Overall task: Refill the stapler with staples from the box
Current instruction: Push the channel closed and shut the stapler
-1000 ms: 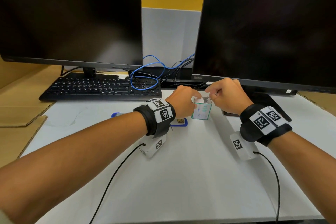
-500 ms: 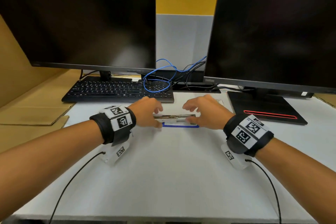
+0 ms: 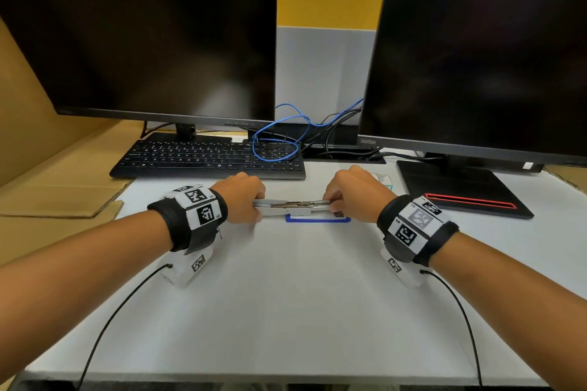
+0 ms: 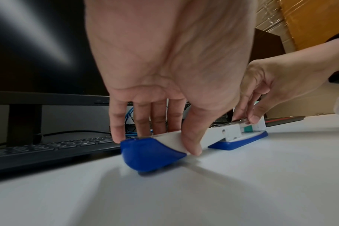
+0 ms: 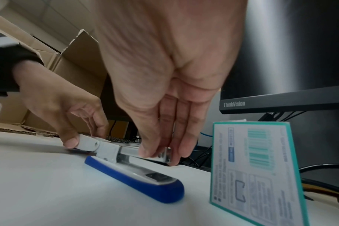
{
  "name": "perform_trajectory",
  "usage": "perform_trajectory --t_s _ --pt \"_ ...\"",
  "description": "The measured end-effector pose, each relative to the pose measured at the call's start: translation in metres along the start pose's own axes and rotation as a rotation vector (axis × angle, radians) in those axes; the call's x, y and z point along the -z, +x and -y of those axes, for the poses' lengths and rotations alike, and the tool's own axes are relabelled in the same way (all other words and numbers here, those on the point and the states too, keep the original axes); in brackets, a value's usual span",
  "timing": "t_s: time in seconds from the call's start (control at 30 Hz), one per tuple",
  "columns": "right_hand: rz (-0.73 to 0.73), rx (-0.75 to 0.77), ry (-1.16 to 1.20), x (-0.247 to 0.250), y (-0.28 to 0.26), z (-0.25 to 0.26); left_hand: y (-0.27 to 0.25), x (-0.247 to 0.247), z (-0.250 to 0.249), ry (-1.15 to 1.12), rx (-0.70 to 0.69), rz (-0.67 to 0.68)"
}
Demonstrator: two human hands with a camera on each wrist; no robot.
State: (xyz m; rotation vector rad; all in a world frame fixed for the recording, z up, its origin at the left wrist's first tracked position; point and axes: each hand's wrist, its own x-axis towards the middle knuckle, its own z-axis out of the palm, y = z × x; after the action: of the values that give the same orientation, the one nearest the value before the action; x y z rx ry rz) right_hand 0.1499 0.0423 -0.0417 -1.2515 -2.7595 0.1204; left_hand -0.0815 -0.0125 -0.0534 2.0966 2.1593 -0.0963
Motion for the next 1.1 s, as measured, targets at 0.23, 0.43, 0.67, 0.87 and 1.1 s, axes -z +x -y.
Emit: perform_trajectory --t_s 0.23,0.43,0.67,0.87,1.1 --pt "0.020 -0.001 0.003 0.001 0.004 0.000 -0.006 0.028 0.005 -0.047 -0.064 -0.080" --pt "0.023 0.004 0.020 0.002 0.003 -0.001 -0.003 0.050 -0.009 -0.117 -0.149 -0.199" --pt "0.027 0.001 0.097 0.004 0.001 -0.002 0.002 0.049 -0.038 -0.331 -0.175 -0.289" --pt "0.007 -0.085 0.210 0.007 -0.003 -0.012 0.013 0.035 -0.060 -0.496 -0.184 -0.276" --pt "-0.008 -0.141 0.270 0.006 -0.016 -0.023 0.021 0.022 -0.080 -0.413 -0.270 -0.227"
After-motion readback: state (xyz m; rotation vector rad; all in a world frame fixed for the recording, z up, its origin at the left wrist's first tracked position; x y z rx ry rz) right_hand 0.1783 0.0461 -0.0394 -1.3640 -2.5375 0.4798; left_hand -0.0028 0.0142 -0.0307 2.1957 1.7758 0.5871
